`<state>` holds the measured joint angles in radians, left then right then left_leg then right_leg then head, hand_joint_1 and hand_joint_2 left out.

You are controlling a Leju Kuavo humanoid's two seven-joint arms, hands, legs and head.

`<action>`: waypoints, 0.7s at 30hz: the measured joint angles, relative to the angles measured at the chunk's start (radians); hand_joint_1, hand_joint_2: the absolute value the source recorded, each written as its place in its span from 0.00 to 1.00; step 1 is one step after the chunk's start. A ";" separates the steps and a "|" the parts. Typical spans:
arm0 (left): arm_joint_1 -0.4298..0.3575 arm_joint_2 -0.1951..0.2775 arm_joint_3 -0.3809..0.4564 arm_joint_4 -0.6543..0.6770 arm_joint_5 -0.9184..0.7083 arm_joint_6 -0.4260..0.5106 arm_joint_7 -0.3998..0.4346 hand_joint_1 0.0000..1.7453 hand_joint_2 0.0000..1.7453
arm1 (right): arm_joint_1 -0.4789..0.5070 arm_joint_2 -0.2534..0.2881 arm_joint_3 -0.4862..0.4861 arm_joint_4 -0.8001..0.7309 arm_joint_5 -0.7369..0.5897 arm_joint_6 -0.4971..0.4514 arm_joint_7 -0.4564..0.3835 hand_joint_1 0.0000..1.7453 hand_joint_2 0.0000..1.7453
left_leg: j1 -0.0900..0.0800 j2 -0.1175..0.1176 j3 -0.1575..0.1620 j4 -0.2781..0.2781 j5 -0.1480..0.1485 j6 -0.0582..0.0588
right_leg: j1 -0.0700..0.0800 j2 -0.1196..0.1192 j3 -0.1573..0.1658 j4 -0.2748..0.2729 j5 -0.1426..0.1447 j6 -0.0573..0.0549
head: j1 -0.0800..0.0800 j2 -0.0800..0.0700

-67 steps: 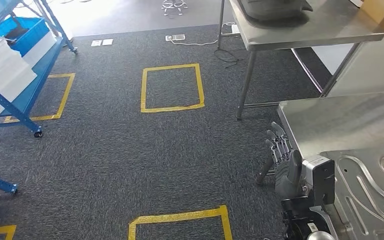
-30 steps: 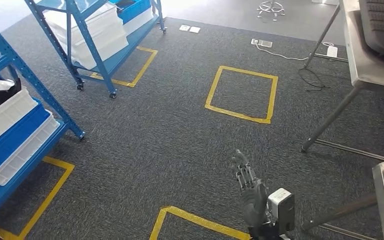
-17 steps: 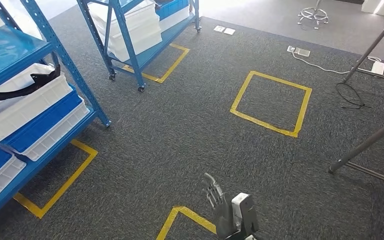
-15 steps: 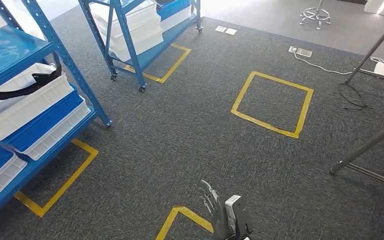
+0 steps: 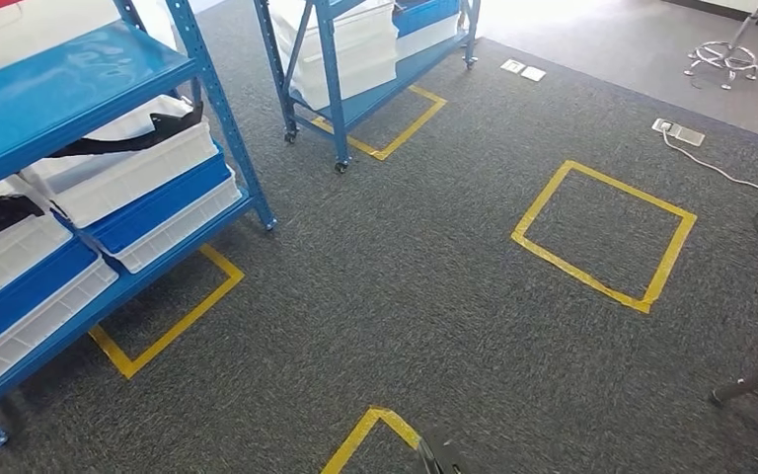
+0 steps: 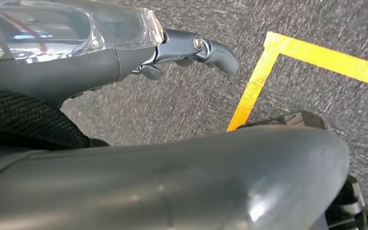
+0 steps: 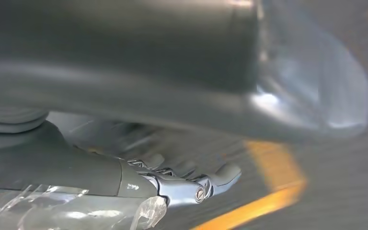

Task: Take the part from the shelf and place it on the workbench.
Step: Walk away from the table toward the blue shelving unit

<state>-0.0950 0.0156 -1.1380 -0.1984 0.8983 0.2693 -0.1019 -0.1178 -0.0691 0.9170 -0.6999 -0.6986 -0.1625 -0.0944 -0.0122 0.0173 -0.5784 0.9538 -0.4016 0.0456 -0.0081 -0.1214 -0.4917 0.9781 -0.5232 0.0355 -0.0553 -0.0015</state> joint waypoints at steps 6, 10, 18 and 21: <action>-0.007 -0.004 -0.014 0.000 -0.052 0.002 -0.050 0.00 0.00 | 0.026 0.022 0.118 0.219 0.158 -0.024 0.470 0.00 0.00 | 0.013 -0.072 0.023 -0.015 0.000 0.012 | -0.003 0.116 -0.152 0.280 -0.111 0.009 | 0.005 0.000; -0.011 -0.005 -0.021 0.000 -0.064 0.003 -0.044 0.00 0.00 | 0.023 0.040 0.168 0.295 0.171 0.018 0.516 0.00 0.00 | 0.020 -0.125 0.026 -0.003 -0.012 -0.004 | -0.016 0.174 -0.080 0.072 0.024 0.015 | 0.005 0.000; -0.023 -0.006 -0.039 0.000 -0.090 0.006 -0.010 0.00 0.00 | 0.006 0.076 0.234 0.380 0.178 0.015 0.461 0.00 0.00 | 0.021 -0.068 -0.056 0.151 -0.089 -0.035 | -0.009 0.122 -0.047 0.008 0.045 -0.026 | -0.002 0.000; -0.027 -0.008 -0.042 0.000 -0.093 0.006 -0.010 0.00 0.00 | 0.006 0.080 0.248 0.399 0.183 -0.002 0.431 0.00 0.00 | 0.021 -0.034 -0.141 0.320 -0.145 -0.035 | 0.001 0.074 -0.045 0.008 0.040 -0.033 | -0.003 0.000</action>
<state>-0.1222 0.0081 -1.1805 -0.1984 0.8049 0.2756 -0.1116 -0.1121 0.0109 1.1651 -0.3009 -0.5152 -0.1649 0.3364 0.0084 -0.0170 -0.7193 1.2740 -0.5467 0.0103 -0.0072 -0.0471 -0.5367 0.9860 -0.4836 0.0023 -0.0584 -0.0015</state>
